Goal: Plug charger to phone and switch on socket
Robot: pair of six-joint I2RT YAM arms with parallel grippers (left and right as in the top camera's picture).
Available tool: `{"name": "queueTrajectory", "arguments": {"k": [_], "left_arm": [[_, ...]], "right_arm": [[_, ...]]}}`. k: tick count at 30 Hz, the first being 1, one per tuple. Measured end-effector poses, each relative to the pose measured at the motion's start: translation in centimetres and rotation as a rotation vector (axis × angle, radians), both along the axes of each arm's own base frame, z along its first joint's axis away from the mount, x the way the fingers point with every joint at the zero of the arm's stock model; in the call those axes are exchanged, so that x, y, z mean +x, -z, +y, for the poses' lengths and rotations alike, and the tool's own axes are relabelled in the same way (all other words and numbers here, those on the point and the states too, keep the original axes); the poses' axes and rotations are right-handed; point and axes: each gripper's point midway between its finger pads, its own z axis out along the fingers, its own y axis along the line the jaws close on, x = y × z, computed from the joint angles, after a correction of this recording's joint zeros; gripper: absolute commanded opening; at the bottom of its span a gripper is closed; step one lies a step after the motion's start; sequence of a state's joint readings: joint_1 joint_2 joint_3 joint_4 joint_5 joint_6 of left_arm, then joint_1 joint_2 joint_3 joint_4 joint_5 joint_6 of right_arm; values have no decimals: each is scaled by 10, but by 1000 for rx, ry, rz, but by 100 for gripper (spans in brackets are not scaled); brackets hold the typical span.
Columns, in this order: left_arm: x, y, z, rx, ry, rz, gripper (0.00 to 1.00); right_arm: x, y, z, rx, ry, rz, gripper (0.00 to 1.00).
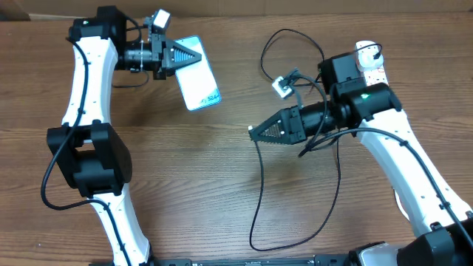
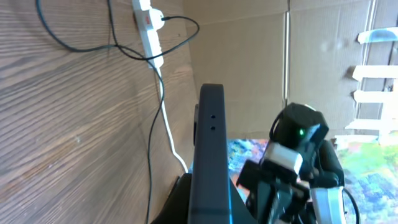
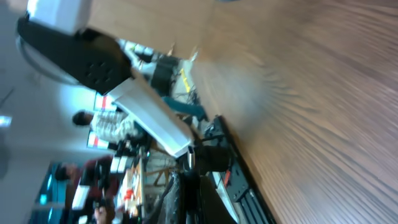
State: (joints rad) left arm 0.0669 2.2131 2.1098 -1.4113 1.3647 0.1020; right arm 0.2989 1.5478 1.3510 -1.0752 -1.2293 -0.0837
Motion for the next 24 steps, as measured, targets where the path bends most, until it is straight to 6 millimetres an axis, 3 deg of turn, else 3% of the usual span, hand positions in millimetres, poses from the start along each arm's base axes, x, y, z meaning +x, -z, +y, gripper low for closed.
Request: {"name": "queueTrajectory", "arguments": {"k": [7,17,24], "left_arm": [[6,-15,-14,-82,19,-12,4],[6,-27,-15,-152,27,9,4],[8,-28,-15,-155,29,-15,4]], "right_arm": [[-6,-8,19,51,-66,-77,4],[26,-18,29,59,22,-118,4],[39,-9,41,52,43,-61,4]]}}
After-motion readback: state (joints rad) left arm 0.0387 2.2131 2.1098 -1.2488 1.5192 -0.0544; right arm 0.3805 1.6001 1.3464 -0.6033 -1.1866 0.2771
